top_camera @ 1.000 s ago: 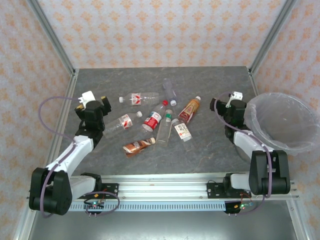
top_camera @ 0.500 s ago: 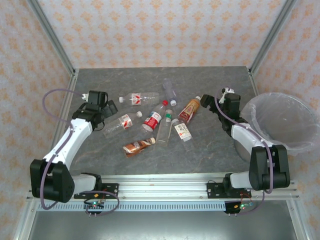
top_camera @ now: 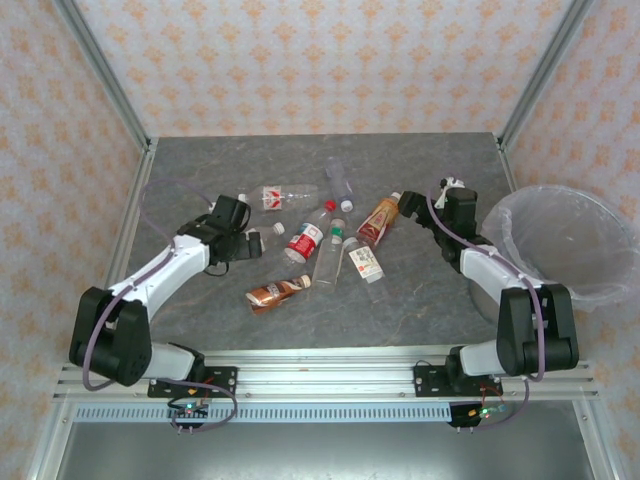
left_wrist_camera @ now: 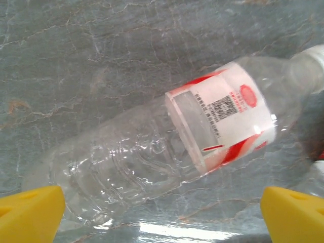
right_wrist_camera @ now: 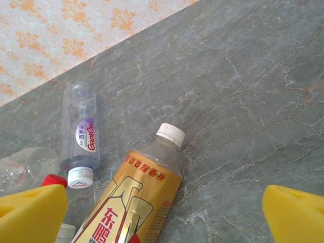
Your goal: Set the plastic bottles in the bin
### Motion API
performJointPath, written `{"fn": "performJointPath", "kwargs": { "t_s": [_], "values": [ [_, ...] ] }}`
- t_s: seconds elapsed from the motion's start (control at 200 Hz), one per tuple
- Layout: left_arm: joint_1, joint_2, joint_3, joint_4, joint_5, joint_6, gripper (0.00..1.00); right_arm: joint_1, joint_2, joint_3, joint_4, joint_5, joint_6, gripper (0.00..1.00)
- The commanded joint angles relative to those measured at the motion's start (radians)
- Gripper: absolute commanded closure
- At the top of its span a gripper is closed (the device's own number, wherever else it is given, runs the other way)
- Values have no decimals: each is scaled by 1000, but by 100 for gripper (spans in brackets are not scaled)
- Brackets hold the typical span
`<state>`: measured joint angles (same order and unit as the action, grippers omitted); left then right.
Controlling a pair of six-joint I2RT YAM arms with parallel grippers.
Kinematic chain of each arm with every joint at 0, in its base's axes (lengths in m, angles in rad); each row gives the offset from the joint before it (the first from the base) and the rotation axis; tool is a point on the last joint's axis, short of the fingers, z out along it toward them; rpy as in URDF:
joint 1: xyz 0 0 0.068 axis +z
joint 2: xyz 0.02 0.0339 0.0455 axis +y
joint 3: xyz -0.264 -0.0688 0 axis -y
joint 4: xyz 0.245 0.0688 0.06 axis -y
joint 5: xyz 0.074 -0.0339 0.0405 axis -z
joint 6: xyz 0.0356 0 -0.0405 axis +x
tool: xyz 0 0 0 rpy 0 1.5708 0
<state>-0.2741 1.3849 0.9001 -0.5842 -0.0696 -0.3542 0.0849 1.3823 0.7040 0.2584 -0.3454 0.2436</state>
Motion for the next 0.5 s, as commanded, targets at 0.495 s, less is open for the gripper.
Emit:
{"fn": "performJointPath", "kwargs": {
  "t_s": [0.495],
  "values": [
    [-5,332,203,-114,-16,197,0,9,61,56,-7,12,0,1]
  ]
}}
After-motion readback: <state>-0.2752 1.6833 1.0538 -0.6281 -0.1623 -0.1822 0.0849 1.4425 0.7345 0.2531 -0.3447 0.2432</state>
